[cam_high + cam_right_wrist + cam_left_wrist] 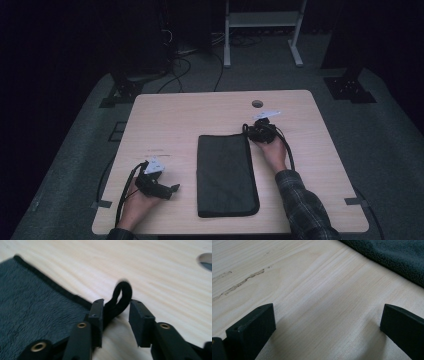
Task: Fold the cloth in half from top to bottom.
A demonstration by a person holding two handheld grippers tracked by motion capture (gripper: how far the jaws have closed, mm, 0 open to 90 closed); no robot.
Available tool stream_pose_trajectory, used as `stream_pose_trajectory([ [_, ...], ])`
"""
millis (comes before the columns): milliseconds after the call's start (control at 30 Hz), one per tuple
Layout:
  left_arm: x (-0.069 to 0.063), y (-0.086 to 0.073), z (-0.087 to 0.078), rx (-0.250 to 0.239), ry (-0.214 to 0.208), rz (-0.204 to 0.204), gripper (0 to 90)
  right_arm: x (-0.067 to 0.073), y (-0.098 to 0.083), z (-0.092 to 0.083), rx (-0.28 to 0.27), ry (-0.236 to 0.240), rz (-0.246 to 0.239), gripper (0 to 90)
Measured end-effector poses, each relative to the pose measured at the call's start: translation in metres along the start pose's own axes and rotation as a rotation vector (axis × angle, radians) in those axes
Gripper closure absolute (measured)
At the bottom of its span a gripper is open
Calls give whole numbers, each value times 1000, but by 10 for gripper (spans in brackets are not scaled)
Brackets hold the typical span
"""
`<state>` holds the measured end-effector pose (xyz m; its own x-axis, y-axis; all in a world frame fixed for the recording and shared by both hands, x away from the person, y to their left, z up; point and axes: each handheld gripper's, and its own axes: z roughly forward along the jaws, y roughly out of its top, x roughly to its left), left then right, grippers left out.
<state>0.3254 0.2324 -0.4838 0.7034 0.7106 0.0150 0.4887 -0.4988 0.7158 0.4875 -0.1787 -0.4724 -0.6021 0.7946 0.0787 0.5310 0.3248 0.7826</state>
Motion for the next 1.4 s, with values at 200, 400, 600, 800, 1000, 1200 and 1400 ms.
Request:
stream_pose_trajectory([
  [200, 0, 0, 0, 0, 0, 0, 0, -12, 0, -21, -23, 18, 16, 557],
  [400, 2, 2, 1, -12, -20, -22, 0, -10, -6, -33, -35, 70, 8, 508],
  [600, 10, 29, 11, -50, -16, -35, 0, 0, -10, -25, -18, 94, -35, 468],
  [800, 24, 65, 30, -81, -43, -51, 52, 6, -11, -14, -12, 97, -47, 457],
  [1000, 35, 101, 57, -87, -21, -48, 79, 8, -14, -6, 1, 82, -54, 453],
  [1200, 45, 123, 85, -92, 4, -68, 131, 8, -15, -4, 6, 76, -62, 453],
  [1400, 52, 129, 107, -48, 33, -85, 135, 10, -15, -2, 16, 73, -86, 454],
])
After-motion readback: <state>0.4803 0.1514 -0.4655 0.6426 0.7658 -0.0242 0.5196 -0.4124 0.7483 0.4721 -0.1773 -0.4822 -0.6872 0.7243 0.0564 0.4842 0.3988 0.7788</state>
